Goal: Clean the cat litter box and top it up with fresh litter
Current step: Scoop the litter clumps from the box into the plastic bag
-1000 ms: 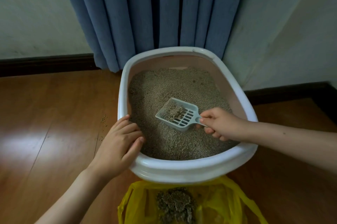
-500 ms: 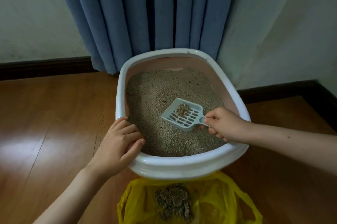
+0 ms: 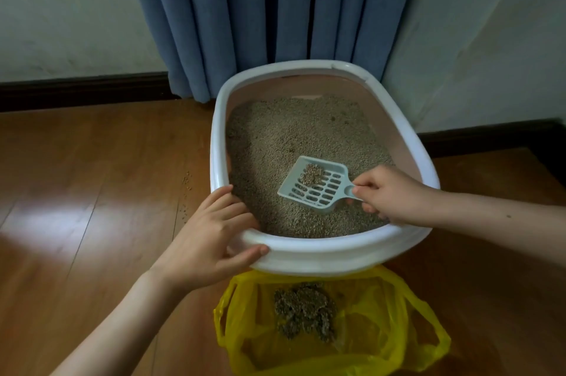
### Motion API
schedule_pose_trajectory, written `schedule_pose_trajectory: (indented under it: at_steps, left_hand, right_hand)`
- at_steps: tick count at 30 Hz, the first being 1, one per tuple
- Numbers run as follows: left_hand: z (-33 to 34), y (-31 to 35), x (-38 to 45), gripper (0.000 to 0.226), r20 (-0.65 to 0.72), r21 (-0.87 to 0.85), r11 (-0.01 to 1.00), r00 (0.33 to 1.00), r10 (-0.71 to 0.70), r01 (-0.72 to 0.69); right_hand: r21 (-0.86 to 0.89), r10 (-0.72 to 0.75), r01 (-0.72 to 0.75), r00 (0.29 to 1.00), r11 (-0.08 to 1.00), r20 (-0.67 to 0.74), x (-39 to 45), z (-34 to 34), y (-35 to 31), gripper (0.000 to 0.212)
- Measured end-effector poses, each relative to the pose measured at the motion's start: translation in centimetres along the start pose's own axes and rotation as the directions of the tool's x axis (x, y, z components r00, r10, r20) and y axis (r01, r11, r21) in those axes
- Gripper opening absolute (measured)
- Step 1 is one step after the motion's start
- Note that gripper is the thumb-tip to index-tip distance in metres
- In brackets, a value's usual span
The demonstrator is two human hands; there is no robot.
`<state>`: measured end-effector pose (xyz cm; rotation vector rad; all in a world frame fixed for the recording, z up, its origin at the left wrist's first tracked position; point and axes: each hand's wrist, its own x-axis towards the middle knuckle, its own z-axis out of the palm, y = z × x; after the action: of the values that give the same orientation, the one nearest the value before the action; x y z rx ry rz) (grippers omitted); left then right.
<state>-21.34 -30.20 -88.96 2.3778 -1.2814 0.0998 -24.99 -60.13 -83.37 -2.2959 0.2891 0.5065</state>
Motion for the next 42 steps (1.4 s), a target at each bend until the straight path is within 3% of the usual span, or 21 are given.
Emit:
schedule_pose_trajectory:
  at_steps: [3, 6, 14, 17, 19, 21, 26, 31, 33, 38, 42]
  left_hand:
    - [0.2, 0.2, -0.1, 0.032, -0.017, 0.013, 1.000, 1.000, 0.017, -0.016]
    - [0.2, 0.4, 0.0, 0.035, -0.034, 0.011, 1.000, 0.999, 0.015, -0.014]
    - [0.2, 0.6, -0.2, 0.045, -0.042, 0.011, 1.000, 0.999, -0.023, 0.023]
    - [0.2, 1.1, -0.1, 0.034, -0.060, -0.033, 0.999, 0.998, -0.035, 0.033]
    - [0.2, 1.1, -0.1, 0.024, -0.071, -0.045, 0.998, 0.997, -0.037, 0.034]
    - [0.4, 0.9, -0.3, 0.034, -0.060, -0.016, 0.999, 0.997, -0.043, 0.042]
    - [0.6, 0.7, -0.3, 0.043, -0.072, 0.008, 0.999, 0.996, -0.047, 0.048]
    - [0.8, 0.7, -0.3, 0.045, -0.088, 0.006, 0.999, 0.995, -0.038, 0.039]
    - [0.8, 0.7, -0.2, 0.046, -0.089, 0.010, 0.999, 0.995, -0.034, 0.035]
    - [1.0, 0.6, -0.3, 0.044, -0.109, 0.015, 0.999, 0.994, -0.028, 0.030]
    - [1.2, 0.5, -0.3, 0.045, -0.121, 0.011, 0.999, 0.992, -0.040, 0.041]
  right_hand:
    - [0.122, 0.075, -0.078, 0.997, 0.989, 0.030, -0.3, 0.5, 0.1, 0.027]
    - [0.172, 0.060, -0.066, 0.998, 0.983, 0.036, -1.0, 0.7, -0.1, 0.025]
    - [0.246, -0.234, 0.196, 0.963, 0.949, 0.137, -5.6, -0.1, -1.1, 0.025]
    - [0.264, -0.326, 0.268, 0.923, 0.926, 0.204, -7.5, 0.4, -0.8, 0.029]
    - [0.190, -0.359, 0.317, 0.897, 0.929, 0.259, -8.2, 1.2, 0.4, 0.038]
    - [0.084, -0.368, 0.359, 0.883, 0.929, 0.291, -8.9, 2.2, 1.8, 0.034]
    - [-0.300, -0.288, 0.349, 0.930, 0.888, 0.229, -10.3, 4.2, 4.3, 0.022]
    - [-0.595, -0.320, 0.377, 0.925, 0.710, 0.205, -10.8, 5.3, 5.2, 0.019]
    - [-0.643, -0.434, 0.451, 0.879, 0.619, 0.199, -10.9, 5.6, 5.5, 0.015]
    - [-0.728, -0.642, 0.519, 0.754, 0.449, 0.141, -10.9, 5.6, 5.9, 0.031]
    - [-0.795, -0.705, 0.507, 0.694, 0.334, 0.147, -10.8, 5.6, 6.0, 0.027]
